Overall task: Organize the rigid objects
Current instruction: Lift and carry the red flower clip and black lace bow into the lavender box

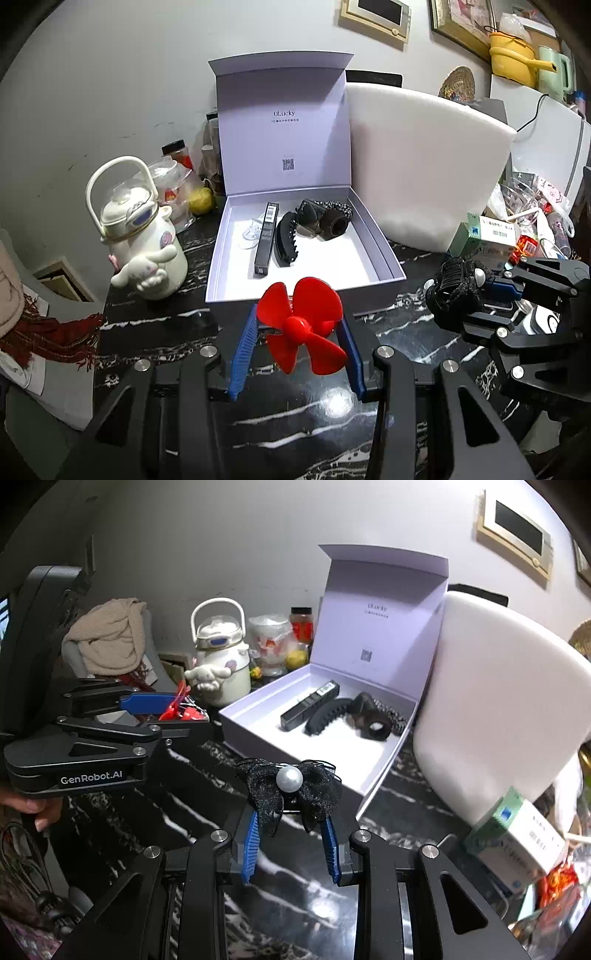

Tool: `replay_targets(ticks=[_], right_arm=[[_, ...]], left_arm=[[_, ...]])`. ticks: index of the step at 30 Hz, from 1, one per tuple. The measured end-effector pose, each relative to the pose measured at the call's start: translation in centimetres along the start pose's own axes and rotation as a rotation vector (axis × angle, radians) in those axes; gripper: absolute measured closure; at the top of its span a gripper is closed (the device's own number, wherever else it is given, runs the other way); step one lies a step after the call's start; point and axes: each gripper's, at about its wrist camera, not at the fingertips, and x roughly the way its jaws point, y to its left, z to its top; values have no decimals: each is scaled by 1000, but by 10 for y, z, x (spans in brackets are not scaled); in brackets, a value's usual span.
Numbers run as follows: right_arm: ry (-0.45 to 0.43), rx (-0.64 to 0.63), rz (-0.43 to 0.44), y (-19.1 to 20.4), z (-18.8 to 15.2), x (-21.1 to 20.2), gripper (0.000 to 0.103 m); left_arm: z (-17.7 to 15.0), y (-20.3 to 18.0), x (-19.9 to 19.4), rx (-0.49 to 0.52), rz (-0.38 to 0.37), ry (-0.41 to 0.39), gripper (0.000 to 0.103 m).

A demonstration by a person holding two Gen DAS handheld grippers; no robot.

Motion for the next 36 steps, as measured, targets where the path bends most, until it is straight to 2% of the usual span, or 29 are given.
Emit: replay_targets(ticks=[36], right_arm=[[-45,-13,-32,-51,89,60,74]], left_arm=[[91,32,70,32,-3,-27,60]])
